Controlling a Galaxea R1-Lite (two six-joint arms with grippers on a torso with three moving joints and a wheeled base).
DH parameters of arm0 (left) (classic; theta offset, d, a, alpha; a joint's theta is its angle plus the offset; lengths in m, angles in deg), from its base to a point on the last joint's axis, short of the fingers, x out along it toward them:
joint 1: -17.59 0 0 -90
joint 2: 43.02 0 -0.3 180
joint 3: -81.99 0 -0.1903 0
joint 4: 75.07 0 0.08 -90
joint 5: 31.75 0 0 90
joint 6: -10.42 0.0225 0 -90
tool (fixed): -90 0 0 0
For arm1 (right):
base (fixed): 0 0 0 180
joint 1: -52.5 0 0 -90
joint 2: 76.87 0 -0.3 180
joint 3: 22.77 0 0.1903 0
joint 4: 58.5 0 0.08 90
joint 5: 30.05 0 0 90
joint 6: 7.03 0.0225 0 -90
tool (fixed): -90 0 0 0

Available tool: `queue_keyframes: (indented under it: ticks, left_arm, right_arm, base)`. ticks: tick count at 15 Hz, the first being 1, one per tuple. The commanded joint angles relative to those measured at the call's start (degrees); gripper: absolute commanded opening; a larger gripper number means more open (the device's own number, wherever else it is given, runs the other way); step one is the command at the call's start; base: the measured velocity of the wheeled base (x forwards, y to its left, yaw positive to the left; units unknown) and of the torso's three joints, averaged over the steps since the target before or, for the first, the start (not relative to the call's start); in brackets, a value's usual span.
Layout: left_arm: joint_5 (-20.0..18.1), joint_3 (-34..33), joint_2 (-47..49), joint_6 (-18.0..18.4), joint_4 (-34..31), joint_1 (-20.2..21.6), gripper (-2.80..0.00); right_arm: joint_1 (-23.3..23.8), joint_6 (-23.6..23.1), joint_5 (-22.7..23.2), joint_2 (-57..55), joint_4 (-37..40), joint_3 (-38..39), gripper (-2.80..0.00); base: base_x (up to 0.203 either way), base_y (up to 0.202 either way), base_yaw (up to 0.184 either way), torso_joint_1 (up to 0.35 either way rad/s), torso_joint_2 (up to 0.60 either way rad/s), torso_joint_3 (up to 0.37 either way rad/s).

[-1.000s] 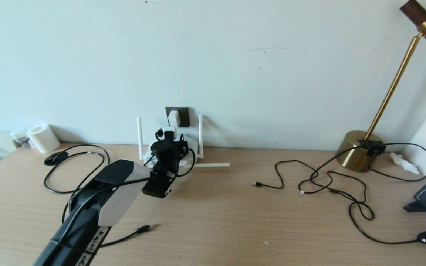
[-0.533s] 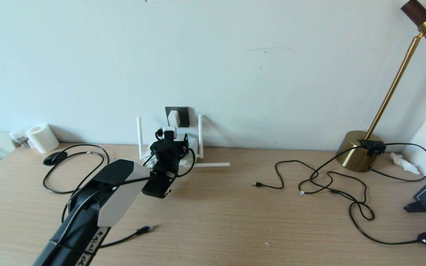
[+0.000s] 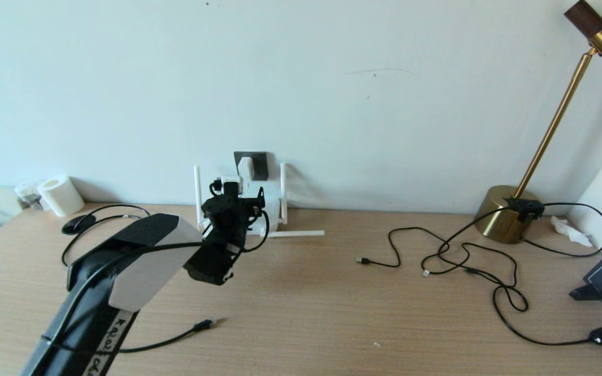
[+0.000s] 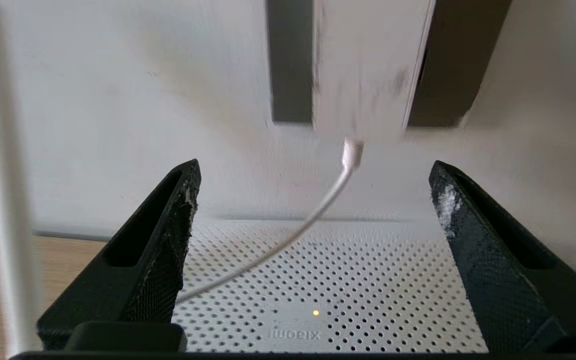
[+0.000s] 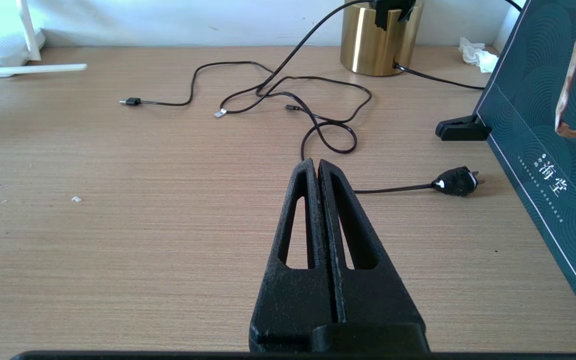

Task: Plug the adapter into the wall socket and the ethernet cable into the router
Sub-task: Plug plug into socket, then pick up cable

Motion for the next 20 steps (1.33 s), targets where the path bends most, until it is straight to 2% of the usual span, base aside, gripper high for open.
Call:
queue_keyframes:
  ticks: [1, 6, 9, 11, 13, 15, 17, 20]
  left_arm:
    - [-0.23, -9.79, -8.56, -0.13, 2.03, -0.19, 0.0]
    - [-4.77, -43.21, -24.88, -1.23, 3.83, -3.8, 0.0]
    - [-7.74, -57.63, -38.59, -1.28, 4.09, -5.7, 0.0]
    - [-12.35, -66.67, -47.8, 1.13, 2.98, -5.16, 0.0]
    - [-17.94, -73.68, -55.95, 6.41, -1.52, -3.91, 0.0]
    - [-22.72, -77.71, -63.97, 13.39, -12.25, -2.79, 0.0]
    - [-24.59, -78.73, -72.24, 20.14, -31.67, -2.13, 0.0]
    - [-25.5, -76.82, -80.99, 28.36, -62.65, -2.02, 0.0]
  right_arm:
    - [0.0, 0.0, -0.02, -0.02, -0.02, 0.0, -2.8]
    - [0.03, 0.0, -0.02, 0.02, -0.02, 0.0, -2.8]
    - [0.04, 0.0, -0.02, -0.06, -0.02, 0.0, -2.8]
    - [0.0, 0.0, -0.02, -0.02, -0.02, 0.0, -2.8]
    - [-0.01, 0.0, -0.02, -0.02, -0.02, 0.0, -2.8]
    - [0.04, 0.0, -0.02, 0.02, -0.02, 0.0, -2.8]
    - [-0.05, 0.0, -0.02, -0.06, -0.02, 0.0, -2.8]
    - [-0.02, 0.0, -0.02, 0.0, -0.02, 0.0, -2.8]
  base:
    - [0.0, 0.0, 0.0, 0.002, 0.0, 0.029]
    - [0.0, 0.0, 0.0, 0.0, 0.0, 0.0]
    - [0.0, 0.0, 0.0, 0.0, 0.0, 0.0]
    - [0.0, 0.0, 0.0, 0.0, 0.0, 0.0]
    - [0.0, 0.0, 0.0, 0.0, 0.0, 0.0]
    - [0.0, 0.0, 0.0, 0.0, 0.0, 0.0]
    - [0.0, 0.0, 0.0, 0.0, 0.0, 0.0]
    - [0.0, 0.0, 0.0, 0.0, 0.0, 0.0]
